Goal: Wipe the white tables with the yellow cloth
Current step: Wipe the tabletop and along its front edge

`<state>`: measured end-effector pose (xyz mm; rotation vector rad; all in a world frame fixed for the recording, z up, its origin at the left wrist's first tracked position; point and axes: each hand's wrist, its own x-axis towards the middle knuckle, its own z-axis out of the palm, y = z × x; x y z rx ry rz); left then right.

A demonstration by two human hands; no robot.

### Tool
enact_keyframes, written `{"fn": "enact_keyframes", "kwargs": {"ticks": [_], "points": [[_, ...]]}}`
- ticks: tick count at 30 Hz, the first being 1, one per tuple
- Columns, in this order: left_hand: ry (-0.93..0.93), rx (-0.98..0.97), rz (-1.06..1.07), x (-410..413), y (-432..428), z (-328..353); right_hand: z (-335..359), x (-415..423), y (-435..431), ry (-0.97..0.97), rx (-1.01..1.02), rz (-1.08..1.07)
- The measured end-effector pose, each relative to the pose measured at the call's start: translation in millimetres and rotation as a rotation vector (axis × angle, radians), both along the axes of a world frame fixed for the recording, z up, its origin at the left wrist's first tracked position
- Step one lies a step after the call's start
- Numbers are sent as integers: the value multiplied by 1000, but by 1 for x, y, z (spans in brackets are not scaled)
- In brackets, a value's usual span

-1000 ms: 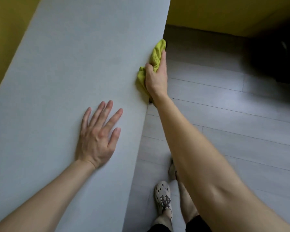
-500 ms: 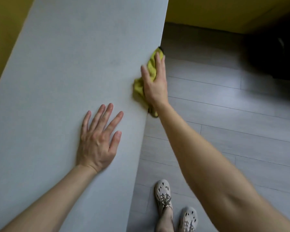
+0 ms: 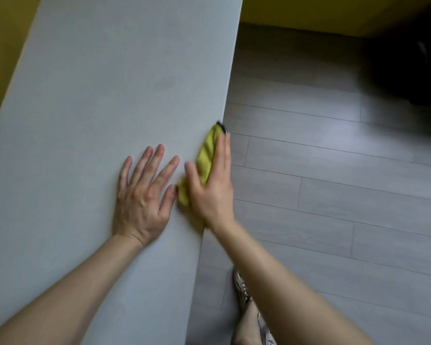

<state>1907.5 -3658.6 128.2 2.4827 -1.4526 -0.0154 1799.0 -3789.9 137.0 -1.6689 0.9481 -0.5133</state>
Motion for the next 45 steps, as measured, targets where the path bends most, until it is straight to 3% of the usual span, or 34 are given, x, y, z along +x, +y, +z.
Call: {"fn": "enact_keyframes", "kwargs": {"ticks": [3,6,9,14,22,24,27,31,33,41,45], "points": [[2,-6,4,1,-1,0,1,48,-75,-16,-3,-39],[-6,-8,7,2,-1,-2,-3,61,-90,-41,-32,-94],[-18,-9,3,1,0,-2,-5,18,-23,-105,-44,-123],[-25,-3,9,1,-1,-1,-1,-88,110,-128,56,55],[-43,2,16,0,-2,1,-17,21,-47,-129,-18,3],[-45,-1,19,0,-3,1,-19,26,-51,-148,-19,-22],[-51,-9,25,0,-2,-1,-17,-12,18,-175,-30,-74],[-62,-64,31,-2,-1,-2,-5,-122,169,-187,63,21],[-43,-73,54,-7,2,-1,1,-148,199,-173,89,51],[8,-83,25,-78,93,12,-12,-33,41,-132,70,-45],[27,-73,45,-108,138,11,-12,-48,67,-142,52,-65]]}}
